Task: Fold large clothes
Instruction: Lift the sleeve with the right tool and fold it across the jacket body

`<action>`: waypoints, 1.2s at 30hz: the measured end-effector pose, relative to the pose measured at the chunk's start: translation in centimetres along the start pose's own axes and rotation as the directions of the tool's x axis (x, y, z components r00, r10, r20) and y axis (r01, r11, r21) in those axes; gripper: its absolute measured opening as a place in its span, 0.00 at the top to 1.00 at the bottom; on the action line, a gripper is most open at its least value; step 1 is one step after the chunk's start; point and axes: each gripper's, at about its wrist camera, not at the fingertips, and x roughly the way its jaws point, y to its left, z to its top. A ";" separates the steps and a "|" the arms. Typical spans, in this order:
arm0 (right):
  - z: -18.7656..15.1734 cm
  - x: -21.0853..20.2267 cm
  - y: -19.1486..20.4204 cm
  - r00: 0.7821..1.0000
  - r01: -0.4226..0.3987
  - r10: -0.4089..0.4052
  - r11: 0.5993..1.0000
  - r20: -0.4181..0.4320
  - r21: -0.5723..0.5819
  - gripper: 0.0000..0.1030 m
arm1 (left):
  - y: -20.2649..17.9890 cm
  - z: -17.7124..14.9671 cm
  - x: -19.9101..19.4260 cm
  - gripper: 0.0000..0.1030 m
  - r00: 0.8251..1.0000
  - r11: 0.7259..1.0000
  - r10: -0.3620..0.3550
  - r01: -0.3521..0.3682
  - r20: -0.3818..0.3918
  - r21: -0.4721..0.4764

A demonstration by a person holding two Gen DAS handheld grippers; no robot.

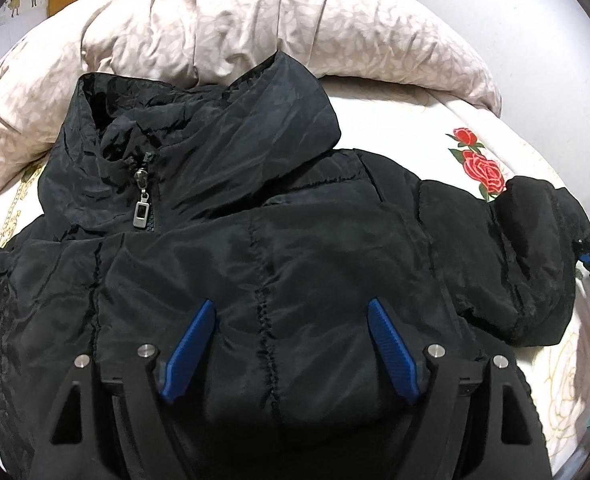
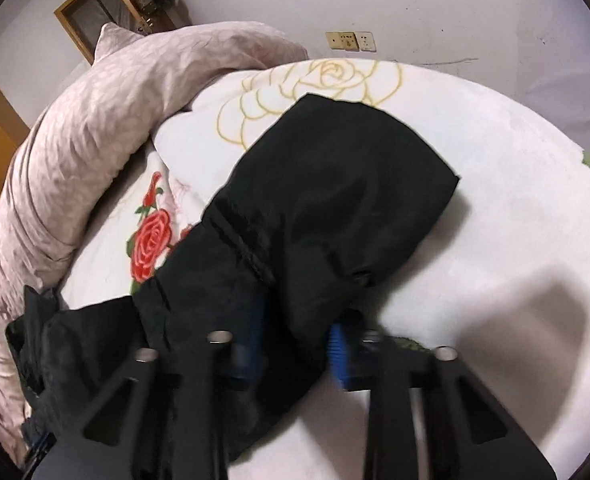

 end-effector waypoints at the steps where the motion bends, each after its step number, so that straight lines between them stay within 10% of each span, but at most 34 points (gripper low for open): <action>1: 0.2 -0.4 0.2 1.000 -0.002 0.002 1.000 0.009 -0.008 0.89 | 0.1 0.0 -0.3 0.22 1.000 1.000 -0.005 0.005 -0.003 -0.004; 16: -1.1 -15.8 10.9 0.968 -0.182 0.212 0.961 0.134 -0.207 0.91 | 2.9 -1.0 -11.0 0.23 0.997 0.997 0.048 -0.045 0.054 -0.055; 36: -14.0 -16.6 31.8 0.891 -0.446 0.425 0.751 -0.161 -0.486 0.91 | 13.8 -6.3 -20.7 0.23 0.985 0.957 0.122 -0.084 0.123 -0.276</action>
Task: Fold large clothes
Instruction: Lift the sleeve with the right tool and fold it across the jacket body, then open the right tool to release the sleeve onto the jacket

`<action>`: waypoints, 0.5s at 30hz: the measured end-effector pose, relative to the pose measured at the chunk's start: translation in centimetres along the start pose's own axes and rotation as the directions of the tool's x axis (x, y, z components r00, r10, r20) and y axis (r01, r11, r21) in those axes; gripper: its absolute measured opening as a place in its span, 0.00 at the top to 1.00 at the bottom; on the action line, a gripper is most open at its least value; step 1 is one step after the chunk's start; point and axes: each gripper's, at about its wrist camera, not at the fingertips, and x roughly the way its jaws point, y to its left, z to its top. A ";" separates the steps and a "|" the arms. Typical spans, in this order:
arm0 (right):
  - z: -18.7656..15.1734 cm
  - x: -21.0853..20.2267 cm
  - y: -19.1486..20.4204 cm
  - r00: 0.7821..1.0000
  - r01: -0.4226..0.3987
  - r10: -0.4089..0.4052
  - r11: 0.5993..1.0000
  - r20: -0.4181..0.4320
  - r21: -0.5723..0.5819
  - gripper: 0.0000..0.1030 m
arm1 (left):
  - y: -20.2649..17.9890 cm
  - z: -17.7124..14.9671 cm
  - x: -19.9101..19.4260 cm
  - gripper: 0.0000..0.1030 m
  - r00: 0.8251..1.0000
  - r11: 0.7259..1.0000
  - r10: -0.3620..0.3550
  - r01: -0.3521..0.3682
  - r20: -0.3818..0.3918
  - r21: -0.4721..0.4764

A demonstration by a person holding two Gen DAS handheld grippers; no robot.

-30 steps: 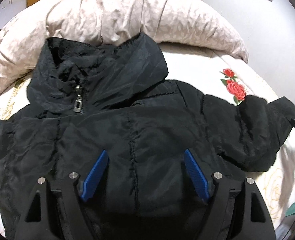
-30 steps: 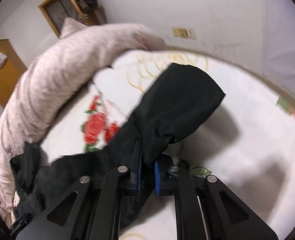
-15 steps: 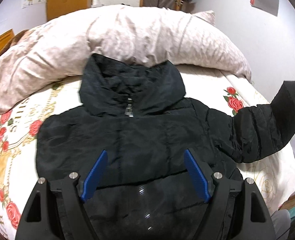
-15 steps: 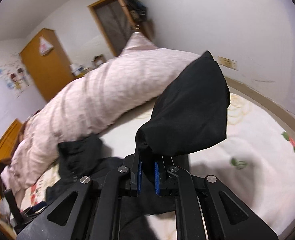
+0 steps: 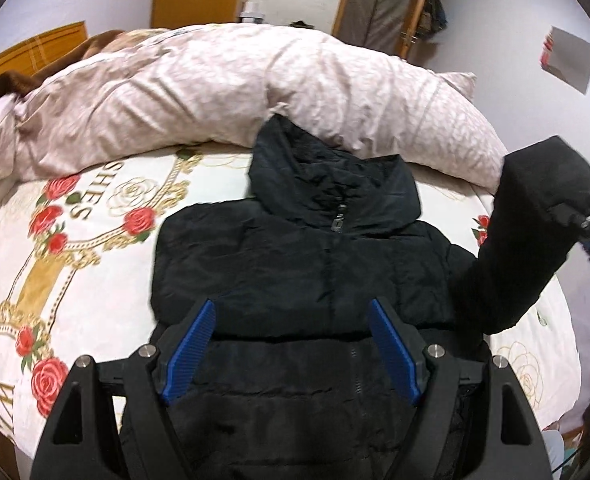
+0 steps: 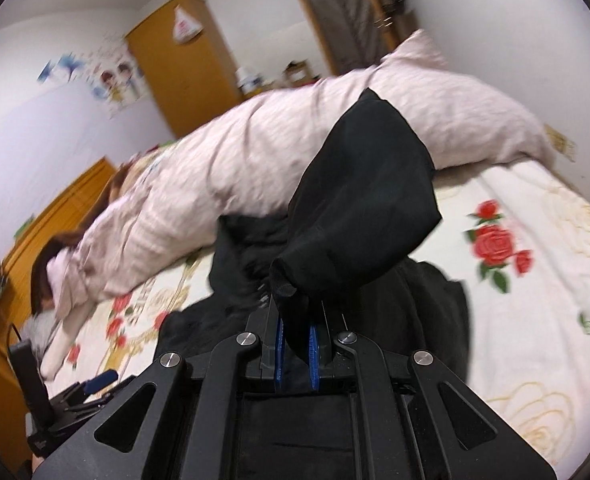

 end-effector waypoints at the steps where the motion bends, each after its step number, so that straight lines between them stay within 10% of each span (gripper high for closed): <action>1: -0.5 0.6 0.3 1.000 -0.007 0.007 1.000 -0.017 -0.007 0.91 | 0.7 -0.1 0.0 0.23 1.000 1.000 0.005 -0.005 0.000 -0.010; 15: -7.3 13.8 4.2 0.957 -0.038 0.009 0.995 -0.291 -0.092 0.89 | 7.0 -1.2 2.4 0.23 0.998 0.993 0.049 -0.051 -0.027 -0.108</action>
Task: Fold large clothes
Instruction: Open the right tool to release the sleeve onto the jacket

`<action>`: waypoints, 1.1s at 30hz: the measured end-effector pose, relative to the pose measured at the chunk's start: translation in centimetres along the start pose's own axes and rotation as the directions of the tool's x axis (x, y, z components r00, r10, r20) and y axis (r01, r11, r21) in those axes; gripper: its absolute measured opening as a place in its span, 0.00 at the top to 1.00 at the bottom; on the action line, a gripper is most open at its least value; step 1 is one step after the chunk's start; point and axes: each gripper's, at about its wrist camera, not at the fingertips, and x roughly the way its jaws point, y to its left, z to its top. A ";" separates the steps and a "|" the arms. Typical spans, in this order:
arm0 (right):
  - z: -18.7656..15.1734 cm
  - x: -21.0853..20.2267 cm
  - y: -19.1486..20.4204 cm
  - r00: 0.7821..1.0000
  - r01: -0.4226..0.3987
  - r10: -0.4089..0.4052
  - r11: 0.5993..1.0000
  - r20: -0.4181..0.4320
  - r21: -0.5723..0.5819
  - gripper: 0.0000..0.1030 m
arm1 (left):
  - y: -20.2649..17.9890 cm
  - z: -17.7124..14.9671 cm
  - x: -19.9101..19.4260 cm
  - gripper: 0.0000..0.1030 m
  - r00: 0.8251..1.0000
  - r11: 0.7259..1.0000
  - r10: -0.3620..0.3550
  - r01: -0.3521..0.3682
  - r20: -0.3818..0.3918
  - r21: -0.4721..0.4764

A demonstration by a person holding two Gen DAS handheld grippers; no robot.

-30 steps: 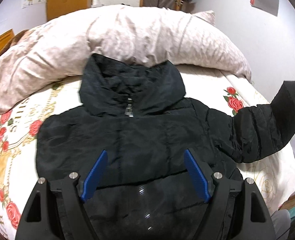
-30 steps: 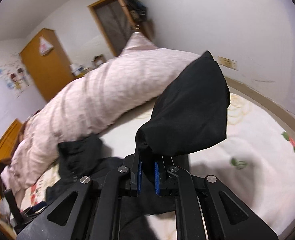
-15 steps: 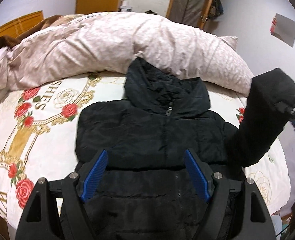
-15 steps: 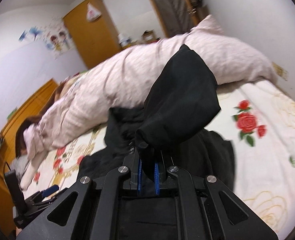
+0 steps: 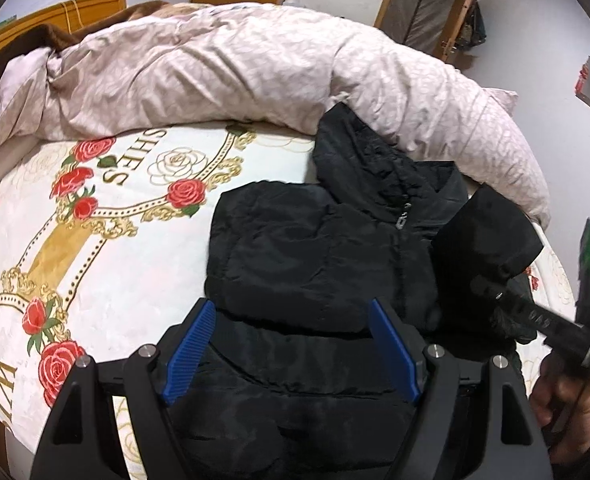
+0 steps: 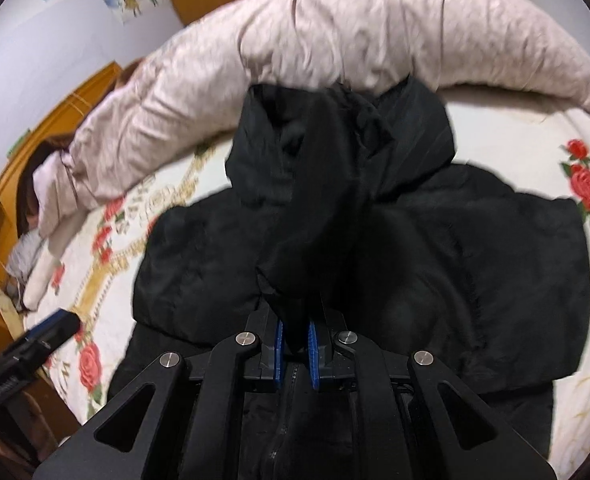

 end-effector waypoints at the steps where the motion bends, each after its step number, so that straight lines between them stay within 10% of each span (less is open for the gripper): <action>1: -0.1 0.4 0.0 1.000 -0.004 0.004 1.000 -0.010 -0.003 0.87 | 0.3 0.0 0.3 0.23 1.000 1.000 0.001 -0.001 -0.004 -0.005; 10: -0.6 1.2 1.6 0.994 -0.111 0.111 0.992 -0.017 -0.056 0.38 | 0.4 0.4 1.4 0.23 1.000 1.000 -0.011 0.011 -0.014 -0.027; 19: -0.6 -4.0 -0.3 0.988 -0.134 0.139 0.989 0.072 -0.068 0.36 | -2.2 1.5 2.1 0.22 0.996 0.996 -0.085 0.084 -0.041 -0.028; 28: -1.2 -6.3 -9.3 0.990 0.085 -0.091 0.995 0.112 0.060 0.36 | -8.0 1.4 10.1 0.22 0.975 0.985 -0.145 0.158 -0.169 0.065; 33: -1.0 -5.7 -13.0 0.979 0.164 -0.175 0.981 0.106 0.101 0.37 | -9.7 1.3 12.1 0.78 0.978 0.979 -0.121 0.146 -0.172 0.144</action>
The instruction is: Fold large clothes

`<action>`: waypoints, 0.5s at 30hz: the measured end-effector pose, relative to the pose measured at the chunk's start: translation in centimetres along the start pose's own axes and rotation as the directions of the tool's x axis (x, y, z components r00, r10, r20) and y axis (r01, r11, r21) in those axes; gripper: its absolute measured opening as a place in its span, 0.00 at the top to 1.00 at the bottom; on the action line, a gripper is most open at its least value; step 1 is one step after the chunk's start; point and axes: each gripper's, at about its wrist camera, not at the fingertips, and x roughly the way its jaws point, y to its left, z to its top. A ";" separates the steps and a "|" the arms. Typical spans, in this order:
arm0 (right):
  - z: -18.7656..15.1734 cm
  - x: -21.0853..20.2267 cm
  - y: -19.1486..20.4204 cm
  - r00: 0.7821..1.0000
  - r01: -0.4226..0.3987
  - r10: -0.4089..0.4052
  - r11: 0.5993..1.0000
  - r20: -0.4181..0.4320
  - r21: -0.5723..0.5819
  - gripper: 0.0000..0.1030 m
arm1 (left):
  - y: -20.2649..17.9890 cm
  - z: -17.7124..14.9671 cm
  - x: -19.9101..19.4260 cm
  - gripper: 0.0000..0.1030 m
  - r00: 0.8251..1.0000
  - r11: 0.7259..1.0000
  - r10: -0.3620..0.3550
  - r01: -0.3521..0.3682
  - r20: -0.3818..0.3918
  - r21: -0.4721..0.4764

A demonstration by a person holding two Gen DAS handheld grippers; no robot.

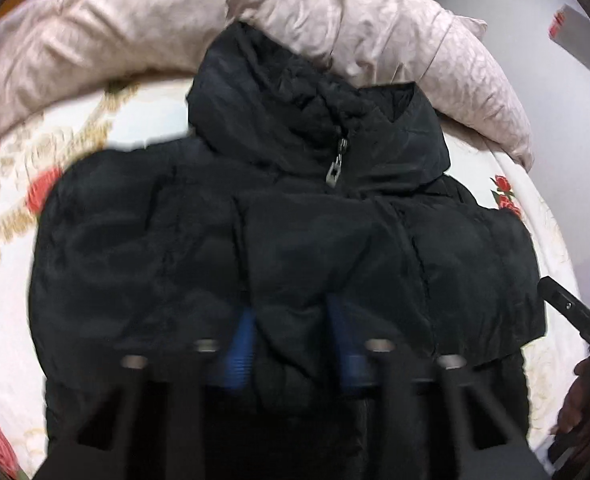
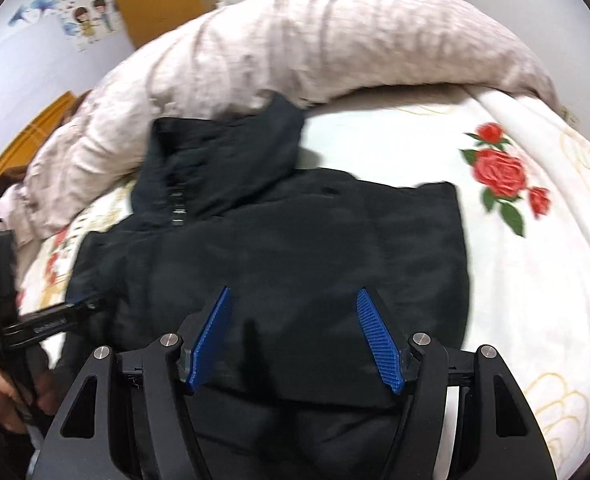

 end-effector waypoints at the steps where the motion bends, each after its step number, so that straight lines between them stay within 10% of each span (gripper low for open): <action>1: 0.2 0.2 -0.3 1.000 0.009 -0.009 1.000 0.005 -0.001 0.37 | 0.0 0.3 -0.5 0.83 1.000 1.000 0.005 -0.005 0.030 0.007; 15: 0.1 7.5 -1.0 0.990 0.107 -0.113 0.991 -0.088 -0.077 0.37 | 1.4 0.1 2.9 0.78 0.996 0.997 0.075 -0.076 0.055 0.009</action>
